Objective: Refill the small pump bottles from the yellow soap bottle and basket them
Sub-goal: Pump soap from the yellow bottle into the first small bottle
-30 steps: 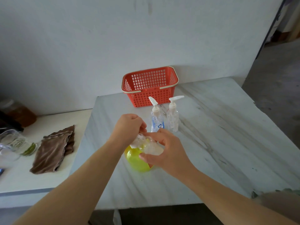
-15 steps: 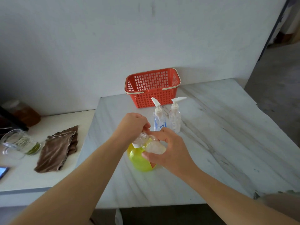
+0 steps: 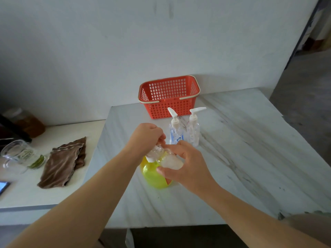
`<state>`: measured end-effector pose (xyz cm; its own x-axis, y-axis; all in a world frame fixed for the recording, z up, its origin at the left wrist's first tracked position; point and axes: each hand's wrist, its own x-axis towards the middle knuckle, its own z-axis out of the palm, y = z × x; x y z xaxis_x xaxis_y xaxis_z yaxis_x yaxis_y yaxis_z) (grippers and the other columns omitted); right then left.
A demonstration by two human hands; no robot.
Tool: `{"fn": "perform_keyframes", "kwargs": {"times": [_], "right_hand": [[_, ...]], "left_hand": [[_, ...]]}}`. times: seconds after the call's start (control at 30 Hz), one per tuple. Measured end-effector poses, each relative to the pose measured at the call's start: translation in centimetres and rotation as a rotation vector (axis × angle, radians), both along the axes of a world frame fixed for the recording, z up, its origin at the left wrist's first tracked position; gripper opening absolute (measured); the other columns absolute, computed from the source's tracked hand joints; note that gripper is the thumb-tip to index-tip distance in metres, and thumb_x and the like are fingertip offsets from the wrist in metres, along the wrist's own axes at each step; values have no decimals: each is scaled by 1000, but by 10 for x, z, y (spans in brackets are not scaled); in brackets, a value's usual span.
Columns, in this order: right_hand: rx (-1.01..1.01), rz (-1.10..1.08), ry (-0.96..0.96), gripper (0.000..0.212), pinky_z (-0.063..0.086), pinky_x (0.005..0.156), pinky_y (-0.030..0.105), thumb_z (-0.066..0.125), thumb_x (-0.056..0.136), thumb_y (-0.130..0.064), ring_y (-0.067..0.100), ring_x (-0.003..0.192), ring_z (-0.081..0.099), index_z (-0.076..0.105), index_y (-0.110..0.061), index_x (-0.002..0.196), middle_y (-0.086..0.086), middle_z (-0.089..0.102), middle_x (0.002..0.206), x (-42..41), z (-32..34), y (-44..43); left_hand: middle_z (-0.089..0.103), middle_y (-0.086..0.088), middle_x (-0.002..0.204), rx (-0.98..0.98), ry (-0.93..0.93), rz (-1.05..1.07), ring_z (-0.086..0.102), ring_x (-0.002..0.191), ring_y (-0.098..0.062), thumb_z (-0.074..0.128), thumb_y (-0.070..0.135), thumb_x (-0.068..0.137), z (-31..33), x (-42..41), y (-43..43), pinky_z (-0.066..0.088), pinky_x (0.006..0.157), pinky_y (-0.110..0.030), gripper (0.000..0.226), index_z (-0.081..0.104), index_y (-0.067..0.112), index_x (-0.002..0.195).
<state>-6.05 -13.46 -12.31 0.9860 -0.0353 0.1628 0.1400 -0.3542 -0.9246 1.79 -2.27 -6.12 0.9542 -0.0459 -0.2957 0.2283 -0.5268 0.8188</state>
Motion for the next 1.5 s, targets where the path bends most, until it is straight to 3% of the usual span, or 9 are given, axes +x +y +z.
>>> {"fn": "perform_keyframes", "kwargs": {"times": [0.5,0.77,0.9,1.3,1.5], "right_hand": [[-27,2,-4,61,45,75,17,61,53,-62,8,86,55,66,-42,111,-5,55,86,-3,-4,1],[-32,-6,-51,54,40,68,10,63,53,-58,6,79,53,67,-43,105,-10,47,78,-1,3,0],[-19,-9,-39,57,39,68,10,62,52,-59,4,78,52,67,-42,106,-11,46,77,-1,2,0],[-41,-7,-26,59,38,67,11,62,53,-58,3,73,49,67,-43,109,-11,43,73,-1,0,-1],[-26,-2,-12,60,39,68,11,62,52,-61,5,78,52,68,-39,107,-11,46,77,3,0,-1]], "left_hand": [[71,-13,71,15,-24,5,63,71,-27,45,4,80,-8,-4,0,52,83,-46,25,65,6,66],[69,-4,67,30,-51,-1,60,72,-22,52,7,82,3,0,0,53,85,-43,20,65,8,67],[70,-9,69,12,-23,16,61,72,-25,49,5,81,-2,-1,0,52,85,-44,22,65,6,66],[70,-11,72,6,-15,20,62,68,-23,47,5,82,-6,-3,-1,52,79,-37,22,66,5,70],[70,-12,72,-17,-18,10,61,69,-24,52,5,82,2,0,0,49,69,-31,16,66,1,75]]}}
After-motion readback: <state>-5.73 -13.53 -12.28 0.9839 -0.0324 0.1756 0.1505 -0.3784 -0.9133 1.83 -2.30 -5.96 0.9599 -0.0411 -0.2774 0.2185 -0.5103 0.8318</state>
